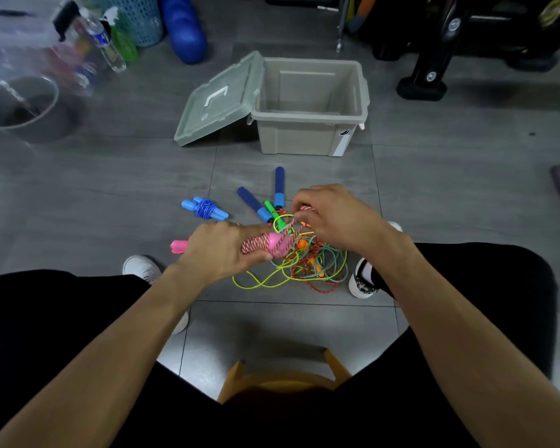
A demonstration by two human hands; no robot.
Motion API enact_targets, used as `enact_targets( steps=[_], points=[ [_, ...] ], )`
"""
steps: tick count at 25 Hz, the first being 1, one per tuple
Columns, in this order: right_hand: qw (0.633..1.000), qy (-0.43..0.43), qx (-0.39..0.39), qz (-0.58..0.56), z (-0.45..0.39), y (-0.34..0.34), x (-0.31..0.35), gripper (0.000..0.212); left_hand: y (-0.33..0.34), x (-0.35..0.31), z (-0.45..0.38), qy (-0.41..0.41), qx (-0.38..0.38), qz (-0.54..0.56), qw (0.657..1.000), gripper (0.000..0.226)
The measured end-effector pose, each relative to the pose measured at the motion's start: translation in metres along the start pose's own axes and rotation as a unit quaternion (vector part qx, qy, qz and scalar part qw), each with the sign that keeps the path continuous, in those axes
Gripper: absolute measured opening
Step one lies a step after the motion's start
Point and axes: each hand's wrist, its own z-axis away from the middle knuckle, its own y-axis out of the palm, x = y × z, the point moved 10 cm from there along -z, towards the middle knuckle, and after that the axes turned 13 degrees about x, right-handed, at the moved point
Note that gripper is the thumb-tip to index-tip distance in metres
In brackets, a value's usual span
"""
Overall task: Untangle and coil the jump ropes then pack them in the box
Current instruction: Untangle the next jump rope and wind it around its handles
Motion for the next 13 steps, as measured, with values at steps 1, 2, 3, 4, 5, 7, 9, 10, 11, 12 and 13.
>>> enact_targets(
  steps=[1, 2, 3, 4, 5, 7, 9, 10, 11, 12, 13],
  points=[
    [0.999, -0.024, -0.027, -0.037, 0.0, -0.003, 0.003, 0.011, 0.003, -0.006, -0.001, 0.009, 0.002, -0.008, 1.0, 0.08],
    [0.996, -0.044, -0.048, -0.062, 0.0, -0.005, 0.006, 0.009, 0.004, -0.01, -0.001, 0.012, 0.005, -0.01, 1.0, 0.082],
    [0.994, -0.052, -0.061, -0.08, 0.0, -0.006, 0.007, 0.008, 0.005, -0.013, -0.001, 0.012, 0.005, -0.004, 1.0, 0.082],
    [0.992, -0.048, -0.066, -0.099, -0.001, -0.007, 0.004, 0.007, 0.005, -0.013, 0.001, 0.008, 0.005, 0.011, 1.0, 0.08],
    [0.99, -0.033, -0.065, -0.122, -0.003, -0.007, -0.004, 0.007, 0.006, -0.01, 0.003, 0.003, 0.008, 0.046, 0.999, 0.076],
    [0.981, 0.006, -0.061, -0.187, -0.006, -0.007, -0.026, 0.004, 0.011, -0.002, 0.006, 0.015, 0.042, 0.224, 0.974, 0.059],
    [0.962, 0.036, -0.066, -0.261, -0.005, -0.007, -0.045, 0.006, 0.01, -0.004, 0.006, 0.056, 0.071, 0.443, 0.892, 0.037],
    [0.952, 0.05, -0.074, -0.293, -0.003, -0.006, -0.051, 0.006, 0.007, -0.003, 0.007, 0.064, 0.069, 0.495, 0.864, 0.032],
    [0.944, 0.062, -0.084, -0.313, -0.002, -0.007, -0.056, 0.005, 0.005, -0.002, 0.009, 0.061, 0.067, 0.504, 0.859, 0.031],
    [0.938, 0.069, -0.092, -0.327, 0.0, -0.007, -0.056, 0.005, 0.004, -0.002, 0.01, 0.046, 0.069, 0.481, 0.873, 0.034],
    [0.931, 0.068, -0.094, -0.345, 0.0, -0.006, -0.053, 0.004, 0.005, -0.001, 0.012, 0.019, 0.076, 0.427, 0.901, 0.037]
  ],
)
